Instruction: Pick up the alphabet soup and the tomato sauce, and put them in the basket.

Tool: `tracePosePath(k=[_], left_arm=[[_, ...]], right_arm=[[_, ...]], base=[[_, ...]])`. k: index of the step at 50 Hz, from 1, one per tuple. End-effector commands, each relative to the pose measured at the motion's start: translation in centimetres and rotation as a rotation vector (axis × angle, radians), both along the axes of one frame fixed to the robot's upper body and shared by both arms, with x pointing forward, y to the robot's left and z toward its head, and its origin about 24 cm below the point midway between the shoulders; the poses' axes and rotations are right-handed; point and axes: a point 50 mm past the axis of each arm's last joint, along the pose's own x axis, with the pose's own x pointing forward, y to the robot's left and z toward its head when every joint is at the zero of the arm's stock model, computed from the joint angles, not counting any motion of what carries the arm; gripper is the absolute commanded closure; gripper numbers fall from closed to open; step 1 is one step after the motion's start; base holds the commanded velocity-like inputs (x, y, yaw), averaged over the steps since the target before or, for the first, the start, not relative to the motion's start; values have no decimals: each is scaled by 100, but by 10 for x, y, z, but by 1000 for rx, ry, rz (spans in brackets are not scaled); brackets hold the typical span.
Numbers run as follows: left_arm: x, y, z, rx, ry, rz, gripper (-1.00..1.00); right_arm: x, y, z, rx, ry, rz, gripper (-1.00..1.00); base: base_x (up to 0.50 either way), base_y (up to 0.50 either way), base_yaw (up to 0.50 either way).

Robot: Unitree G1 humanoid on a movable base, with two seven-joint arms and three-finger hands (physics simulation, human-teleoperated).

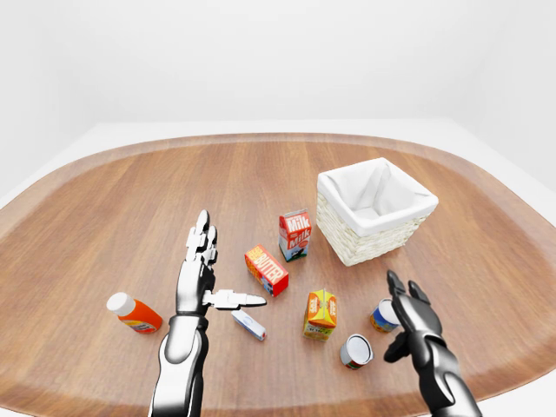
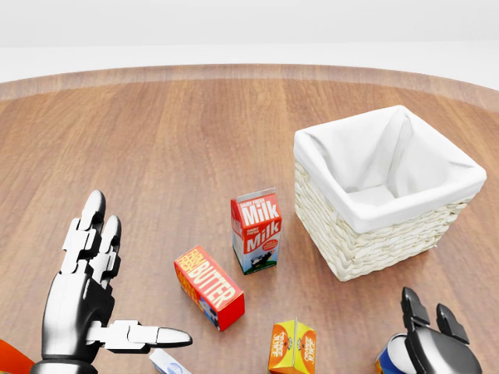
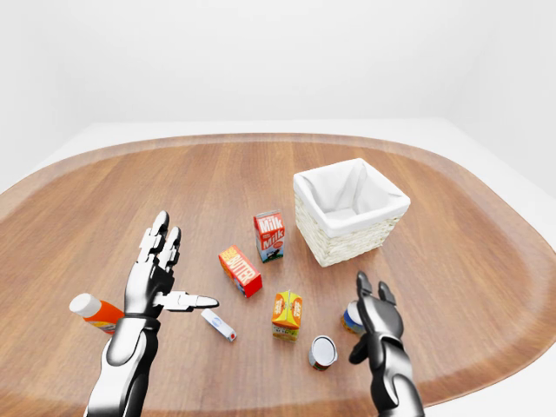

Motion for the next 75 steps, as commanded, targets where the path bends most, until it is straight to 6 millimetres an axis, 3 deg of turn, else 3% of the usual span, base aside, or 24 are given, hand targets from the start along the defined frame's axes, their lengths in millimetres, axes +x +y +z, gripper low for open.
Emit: tracePosePath(k=[1, 28, 49, 60, 72, 73, 74, 75], left_arm=[[1, 1, 1, -7, -3, 4, -100], [1, 1, 1, -7, -3, 4, -100], [1, 1, 1, -7, -3, 4, -100], [1, 1, 1, -7, -3, 4, -100], [1, 1, 1, -7, -3, 4, -100], [1, 1, 1, -7, -3, 4, -100], [1, 1, 1, -7, -3, 4, -100], [1, 1, 1, -8, -3, 4, -100]], right_arm=[[-1, -6, -6, 3, 11, -28, -100], [2, -18, -5, 3, 20, -54, -100], [17, -8, 2, 1, 6, -2, -100], [24, -6, 0, 5, 13, 0, -100], [24, -12, -18, 15, 56, -49, -100], [24, -12, -19, 18, 60, -49, -73], [24, -12, -19, 19, 59, -48, 99], [24, -12, -19, 19, 58, -49, 100]], base=[[0, 0, 0], [0, 0, 0], [0, 0, 0], [0, 0, 0], [0, 0, 0], [0, 0, 0], [0, 0, 0], [0, 0, 0]])
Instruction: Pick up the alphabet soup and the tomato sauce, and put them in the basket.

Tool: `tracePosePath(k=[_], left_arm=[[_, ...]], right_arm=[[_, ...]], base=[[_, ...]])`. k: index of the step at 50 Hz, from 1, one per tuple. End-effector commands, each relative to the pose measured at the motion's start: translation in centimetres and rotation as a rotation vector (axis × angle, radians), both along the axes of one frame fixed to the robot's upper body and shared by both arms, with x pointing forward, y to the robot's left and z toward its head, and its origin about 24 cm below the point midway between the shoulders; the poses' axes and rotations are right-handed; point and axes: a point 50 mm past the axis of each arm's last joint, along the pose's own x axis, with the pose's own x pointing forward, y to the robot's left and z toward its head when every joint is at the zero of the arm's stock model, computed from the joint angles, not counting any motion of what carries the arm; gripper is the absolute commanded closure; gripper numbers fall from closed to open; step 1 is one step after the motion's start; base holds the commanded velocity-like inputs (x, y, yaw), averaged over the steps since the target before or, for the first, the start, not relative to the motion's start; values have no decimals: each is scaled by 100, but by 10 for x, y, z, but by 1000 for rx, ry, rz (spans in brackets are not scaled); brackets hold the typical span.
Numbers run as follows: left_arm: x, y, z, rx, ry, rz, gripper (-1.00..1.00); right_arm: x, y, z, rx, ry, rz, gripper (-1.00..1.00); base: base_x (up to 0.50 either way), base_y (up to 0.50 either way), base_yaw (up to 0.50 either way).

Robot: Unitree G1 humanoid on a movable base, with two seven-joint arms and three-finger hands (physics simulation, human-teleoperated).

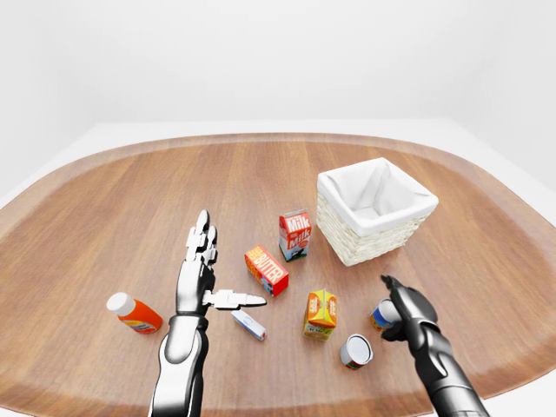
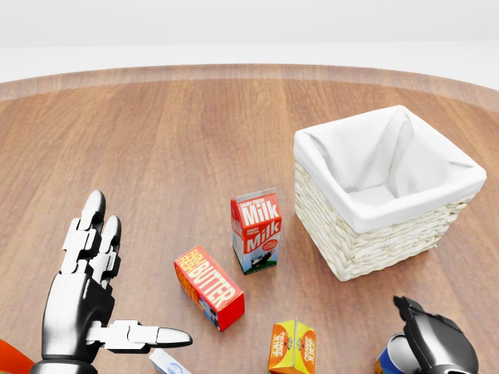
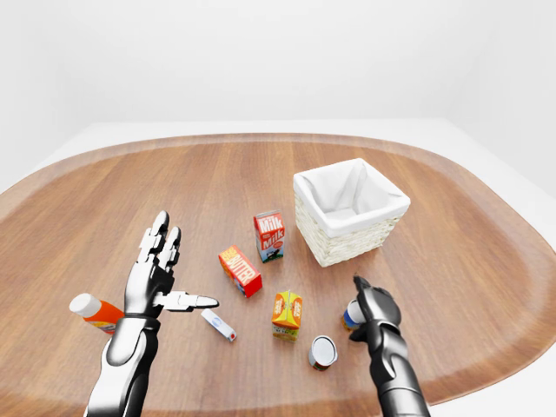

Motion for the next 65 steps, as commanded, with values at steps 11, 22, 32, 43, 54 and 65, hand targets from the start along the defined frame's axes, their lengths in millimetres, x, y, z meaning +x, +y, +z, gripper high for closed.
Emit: tracePosePath(k=[11, 22, 32, 43, 54, 65], left_arm=[[1, 1, 1, -7, -3, 4, -100], [1, 1, 1, -7, -3, 4, -100], [1, 1, 1, -7, -3, 4, -100], [1, 1, 1, -8, -3, 4, -100], [1, 1, 1, -8, -3, 4, -100], [1, 1, 1, -7, -3, 4, -100]], right_arm=[[-2, -2, -11, 11, 29, -24, 100], [-3, 3, -2, 18, 0, 3, 100], [-1, 7, 13, 17, -38, 35, 100], [-3, 9, 27, 15, -83, 45, 100], [-12, 9, 37, 28, -125, 27, 100], [-17, 14, 46, 70, -185, 10, 100]], base=[[0, 0, 0], [0, 0, 0], [0, 0, 0], [0, 0, 0], [0, 0, 0], [0, 0, 0]])
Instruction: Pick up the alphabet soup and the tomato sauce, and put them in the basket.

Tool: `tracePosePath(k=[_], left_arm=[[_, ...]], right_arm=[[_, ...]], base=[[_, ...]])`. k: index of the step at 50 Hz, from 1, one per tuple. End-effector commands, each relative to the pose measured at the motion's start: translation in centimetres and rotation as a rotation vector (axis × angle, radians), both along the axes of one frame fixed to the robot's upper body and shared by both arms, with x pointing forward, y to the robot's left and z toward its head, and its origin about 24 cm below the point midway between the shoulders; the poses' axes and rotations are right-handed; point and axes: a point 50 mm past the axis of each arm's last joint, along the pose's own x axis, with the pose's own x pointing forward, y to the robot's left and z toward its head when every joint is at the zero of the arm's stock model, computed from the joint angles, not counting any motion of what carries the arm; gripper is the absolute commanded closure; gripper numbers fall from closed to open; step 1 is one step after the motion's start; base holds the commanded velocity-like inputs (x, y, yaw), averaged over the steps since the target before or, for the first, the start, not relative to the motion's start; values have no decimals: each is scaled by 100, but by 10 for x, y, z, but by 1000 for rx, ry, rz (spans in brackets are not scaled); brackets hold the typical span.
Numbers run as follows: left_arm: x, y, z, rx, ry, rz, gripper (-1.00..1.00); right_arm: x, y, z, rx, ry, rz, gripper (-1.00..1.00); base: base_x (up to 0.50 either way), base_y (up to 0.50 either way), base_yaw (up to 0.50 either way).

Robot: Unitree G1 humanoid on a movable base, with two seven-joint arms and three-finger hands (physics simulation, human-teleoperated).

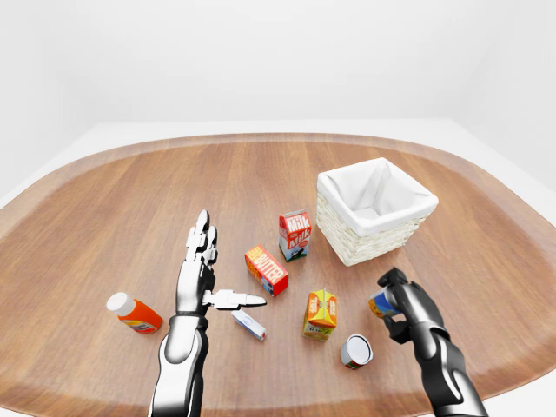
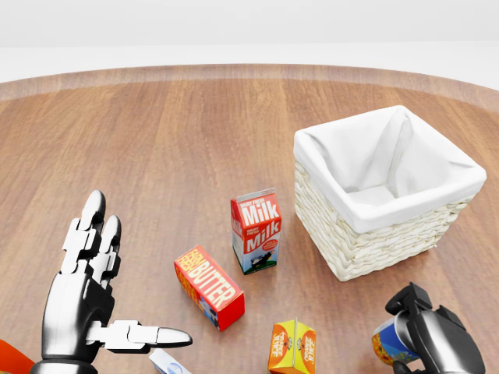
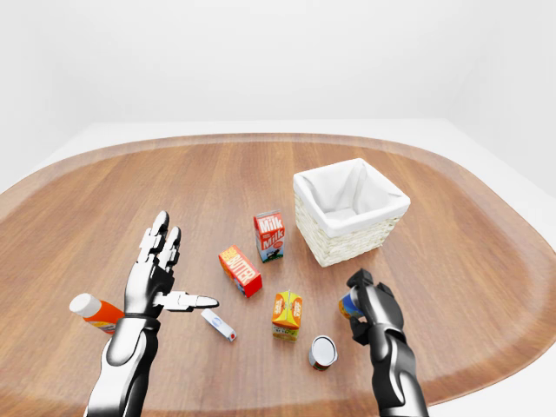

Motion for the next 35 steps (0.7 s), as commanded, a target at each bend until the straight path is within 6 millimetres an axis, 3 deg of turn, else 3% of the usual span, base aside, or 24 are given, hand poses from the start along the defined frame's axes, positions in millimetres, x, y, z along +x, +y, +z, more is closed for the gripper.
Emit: tracePosePath(k=[1, 16, 35], left_arm=[[1, 1, 1, -7, -3, 4, -100], [1, 1, 1, -7, -3, 4, -100], [1, 1, 1, -7, -3, 4, -100]], right_arm=[[-3, 2, 13, -57, -59, -1, 100], [-4, 15, 23, 175, -211, 66, 100], [-9, 12, 29, 263, -283, 5, 100]], base=[[0, 0, 0], [0, 0, 0], [0, 0, 0]])
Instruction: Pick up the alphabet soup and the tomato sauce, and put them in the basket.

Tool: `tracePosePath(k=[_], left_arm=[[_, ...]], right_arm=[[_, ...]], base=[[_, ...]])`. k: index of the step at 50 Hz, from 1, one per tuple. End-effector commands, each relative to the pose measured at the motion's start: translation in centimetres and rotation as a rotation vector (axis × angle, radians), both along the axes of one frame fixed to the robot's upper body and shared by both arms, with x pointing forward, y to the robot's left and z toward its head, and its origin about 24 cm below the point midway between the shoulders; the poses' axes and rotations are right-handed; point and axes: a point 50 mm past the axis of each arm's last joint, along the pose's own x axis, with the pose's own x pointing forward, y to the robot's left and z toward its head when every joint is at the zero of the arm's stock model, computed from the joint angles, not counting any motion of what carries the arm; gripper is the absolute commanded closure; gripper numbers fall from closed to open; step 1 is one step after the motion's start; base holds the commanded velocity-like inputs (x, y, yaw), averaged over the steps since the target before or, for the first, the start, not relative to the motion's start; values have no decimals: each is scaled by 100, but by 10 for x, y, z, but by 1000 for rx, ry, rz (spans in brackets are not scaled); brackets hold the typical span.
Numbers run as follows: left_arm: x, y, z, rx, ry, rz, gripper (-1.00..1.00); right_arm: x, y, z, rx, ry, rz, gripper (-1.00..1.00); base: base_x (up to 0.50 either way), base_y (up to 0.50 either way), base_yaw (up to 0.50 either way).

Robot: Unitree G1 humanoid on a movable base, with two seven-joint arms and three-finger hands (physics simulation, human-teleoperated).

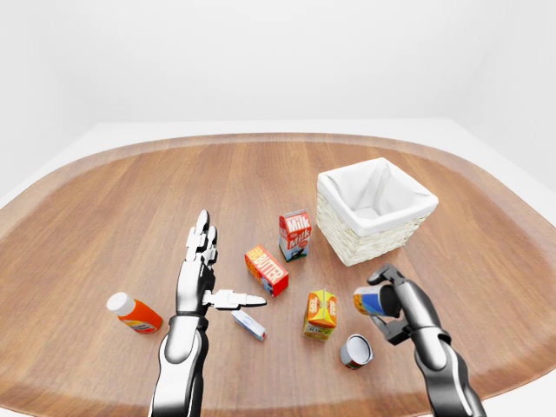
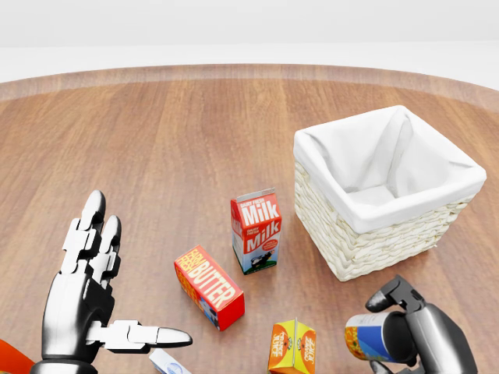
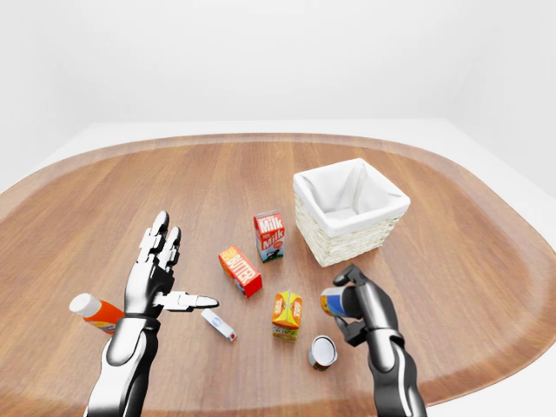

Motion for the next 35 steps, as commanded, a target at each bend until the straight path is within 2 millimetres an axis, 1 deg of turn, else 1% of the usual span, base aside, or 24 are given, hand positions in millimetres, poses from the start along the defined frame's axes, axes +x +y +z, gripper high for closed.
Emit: tracePosePath(k=[1, 7, 12, 17, 23, 26, 29, 33, 35], left_arm=[[1, 1, 1, -7, -3, 4, -100], [1, 1, 1, -7, -3, 4, -100], [1, 1, 1, -7, -3, 4, -100], [1, 1, 1, -7, -3, 4, -100], [1, 1, 1, -7, -3, 4, -100], [1, 1, 1, -8, -3, 4, -100], [1, 1, 1, -7, -3, 4, -100], [1, 1, 1, -7, -3, 4, -100], [1, 1, 1, -7, -3, 4, -100]], right_arm=[[-1, -3, 6, 29, -55, -47, 100], [0, 0, 8, 46, -71, -45, 100], [1, 5, 16, 121, -113, -36, 100], [-1, 7, 29, 121, -166, -32, 100], [0, 11, 46, 101, -232, -10, 100], [2, 15, 55, 61, -266, 5, 100], [4, 19, 66, 50, -302, 30, 100], [7, 26, 87, 24, -371, 79, 100], [9, 28, 92, 15, -373, 89, 100]], base=[[0, 0, 0], [0, 0, 0], [0, 0, 0], [0, 0, 0], [0, 0, 0], [0, 0, 0], [0, 0, 0], [0, 0, 0], [0, 0, 0]])
